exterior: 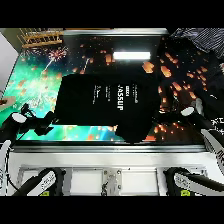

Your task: Fold the clothes and pants, and hang the long-sleeved shirts on hangers.

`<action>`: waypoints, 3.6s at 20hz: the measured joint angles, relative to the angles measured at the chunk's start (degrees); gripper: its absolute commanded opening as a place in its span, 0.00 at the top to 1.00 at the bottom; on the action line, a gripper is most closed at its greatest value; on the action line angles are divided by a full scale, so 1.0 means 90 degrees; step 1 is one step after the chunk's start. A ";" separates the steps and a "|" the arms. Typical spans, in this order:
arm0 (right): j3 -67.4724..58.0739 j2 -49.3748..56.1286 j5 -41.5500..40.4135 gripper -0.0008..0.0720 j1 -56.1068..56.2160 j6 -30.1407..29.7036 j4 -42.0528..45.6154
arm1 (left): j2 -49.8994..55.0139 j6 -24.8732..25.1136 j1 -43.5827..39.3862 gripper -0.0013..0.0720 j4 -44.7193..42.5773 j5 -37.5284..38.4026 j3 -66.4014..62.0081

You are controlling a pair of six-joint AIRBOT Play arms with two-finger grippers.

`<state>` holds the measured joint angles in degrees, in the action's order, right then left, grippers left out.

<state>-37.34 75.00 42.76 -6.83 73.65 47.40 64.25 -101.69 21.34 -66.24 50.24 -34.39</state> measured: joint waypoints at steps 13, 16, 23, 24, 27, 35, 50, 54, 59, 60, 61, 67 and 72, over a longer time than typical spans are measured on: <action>0.0000 0.0000 -0.0044 0.97 0.0007 0.0000 -0.0010 | 0.1124 -0.0080 -0.0573 0.97 0.0721 -0.1090 -0.0238; -0.0046 -0.0041 -0.0015 0.97 0.0000 0.0000 -0.0005 | 0.1200 -0.0073 -0.0707 0.97 0.0753 -0.1132 -0.0651; -0.2300 -0.0991 0.0670 0.97 -0.0138 0.0002 0.0595 | -0.0403 0.0367 -0.0508 0.97 0.0826 -0.0636 -0.2635; -0.2851 -0.1214 0.0794 0.97 -0.0148 0.0000 0.0682 | -0.0777 0.0437 -0.0486 0.97 0.0848 -0.0595 -0.3021; -0.4330 -0.1972 0.0940 0.97 -0.0168 0.0000 0.0889 | -0.1897 0.0605 -0.0449 0.97 0.0843 -0.0559 -0.4073; -0.5785 -0.4199 0.0556 0.97 -0.0187 -0.0002 0.1251 | -0.4170 0.0760 -0.0435 0.97 0.0811 -0.0651 -0.5617; -0.5748 -0.1651 0.3400 0.97 -0.0141 0.1137 0.2246 | -0.0505 0.0930 -0.0646 0.97 0.0797 0.1955 -0.5802; -0.5719 0.0313 0.3536 0.97 -0.0024 0.1161 0.2336 | 0.1695 0.1030 -0.1086 0.97 0.0797 0.1887 -0.5814; -0.5773 0.1950 0.2482 0.97 0.0070 0.1161 0.2353 | 0.3315 0.1073 -0.1452 0.97 0.0845 0.0920 -0.5821; -0.5782 0.2091 0.2203 0.97 0.0078 0.1161 0.2353 | 0.3453 0.1073 -0.1491 0.97 0.0850 0.0726 -0.5821; -0.5782 0.2178 0.1994 0.97 0.0080 0.1161 0.2356 | 0.3548 0.1076 -0.1513 0.97 0.0865 0.0539 -0.5821; -0.5435 0.1872 0.1498 0.97 0.0053 0.1158 0.2827 | 0.3162 0.1078 -0.1515 0.97 0.0262 0.0168 -0.5348; -0.4075 0.1243 0.1394 0.97 0.0053 0.1158 0.3113 | 0.2433 0.1093 -0.1515 0.97 -0.0189 -0.0131 -0.3832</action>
<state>-74.02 86.19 55.31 -6.35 84.07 75.42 86.15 -91.85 7.70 -67.94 49.06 -68.88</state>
